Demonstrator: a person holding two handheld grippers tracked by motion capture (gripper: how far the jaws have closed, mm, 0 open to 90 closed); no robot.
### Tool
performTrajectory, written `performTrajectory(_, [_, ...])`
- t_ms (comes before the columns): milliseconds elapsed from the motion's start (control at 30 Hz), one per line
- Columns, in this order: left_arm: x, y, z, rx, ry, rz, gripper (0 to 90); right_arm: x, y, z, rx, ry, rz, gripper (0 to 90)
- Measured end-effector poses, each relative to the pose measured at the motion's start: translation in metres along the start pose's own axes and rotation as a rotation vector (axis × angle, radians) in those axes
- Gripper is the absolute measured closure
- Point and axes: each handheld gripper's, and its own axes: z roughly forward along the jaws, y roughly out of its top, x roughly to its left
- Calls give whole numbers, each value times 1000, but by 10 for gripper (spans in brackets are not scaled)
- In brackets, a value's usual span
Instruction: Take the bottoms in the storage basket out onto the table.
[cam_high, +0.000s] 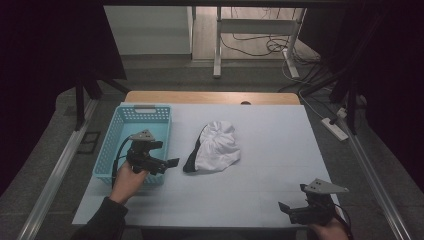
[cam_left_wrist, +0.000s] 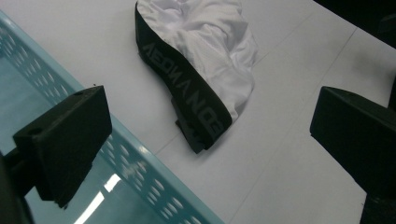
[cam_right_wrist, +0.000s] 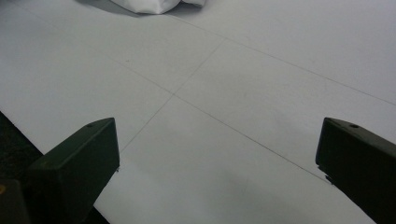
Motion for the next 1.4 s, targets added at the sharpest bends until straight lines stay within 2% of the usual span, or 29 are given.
performTrajectory(400, [-5, -13, -11, -5, 21, -9, 0, 0, 0, 0, 2, -1, 1, 0])
performTrajectory(600, [-6, -24, -18, -10, 25, -37, 0, 0, 0, 0, 2, -1, 1, 0])
performTrajectory(967, [-10, -41, -32, -16, 50, -52, 0, 0, 0, 1, 5, -2, 1, 0])
performTrajectory(1233, [-14, -54, -42, -18, 85, -65, 0, 1, 0, 1, 8, -2, -1, 0])
performTrajectory(1400, [-19, -61, -48, -9, 121, -62, 0, 1, 0, 1, 8, -2, 1, 0])
